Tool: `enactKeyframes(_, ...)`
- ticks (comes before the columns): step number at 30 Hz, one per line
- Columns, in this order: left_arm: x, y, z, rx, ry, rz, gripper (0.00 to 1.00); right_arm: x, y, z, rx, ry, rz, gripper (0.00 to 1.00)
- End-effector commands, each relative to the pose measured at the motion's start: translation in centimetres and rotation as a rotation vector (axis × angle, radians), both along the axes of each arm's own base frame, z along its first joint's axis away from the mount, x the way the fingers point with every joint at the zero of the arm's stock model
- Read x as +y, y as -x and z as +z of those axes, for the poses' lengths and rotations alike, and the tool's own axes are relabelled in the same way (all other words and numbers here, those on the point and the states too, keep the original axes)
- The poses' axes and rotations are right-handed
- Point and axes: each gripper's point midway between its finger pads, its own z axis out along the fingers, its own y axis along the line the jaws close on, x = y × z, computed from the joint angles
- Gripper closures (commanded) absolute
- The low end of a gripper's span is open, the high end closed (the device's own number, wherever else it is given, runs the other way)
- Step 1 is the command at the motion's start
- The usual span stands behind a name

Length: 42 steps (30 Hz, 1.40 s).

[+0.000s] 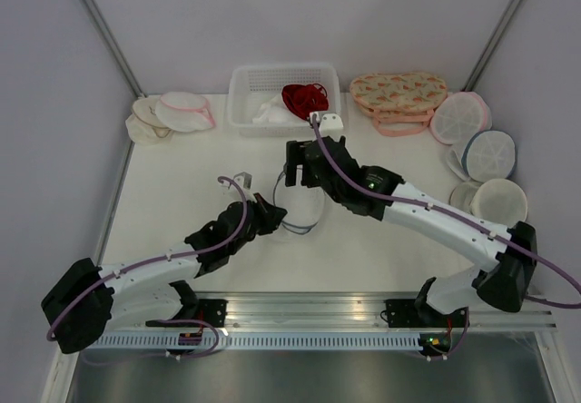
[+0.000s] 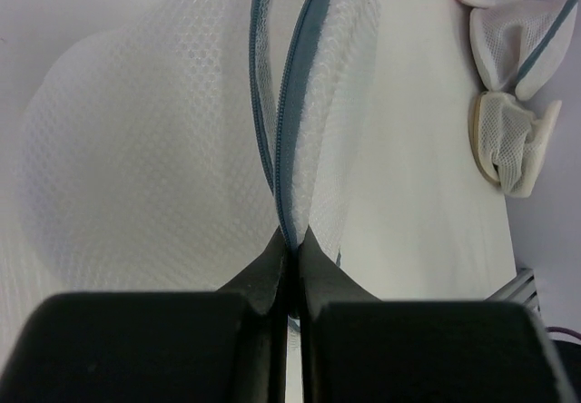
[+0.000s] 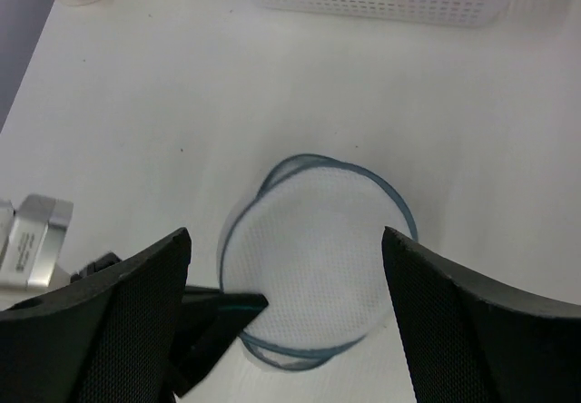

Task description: Unzip the laundry bag and remove the bra

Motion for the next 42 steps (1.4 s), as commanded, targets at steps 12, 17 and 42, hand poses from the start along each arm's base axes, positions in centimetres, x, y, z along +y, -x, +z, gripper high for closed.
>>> enactKeyframes(12, -0.5, 0.0, 1.2, -0.17, -0.146, 0.077, 0.98, 4.0, -0.9, -5.6, 0.201, -0.001, -0.041, 0.16)
enactKeyframes(17, -0.5, -0.2, 1.3, -0.174, -0.145, 0.096, 0.98, 3.3, 0.1, -8.3, 0.249, 0.017, -0.046, 0.29)
enactKeyframes(42, -1.0, 0.3, 0.8, -0.165, -0.143, 0.094, 0.98, 6.0, 1.2, -9.8, 0.3, -0.063, 0.029, 0.41)
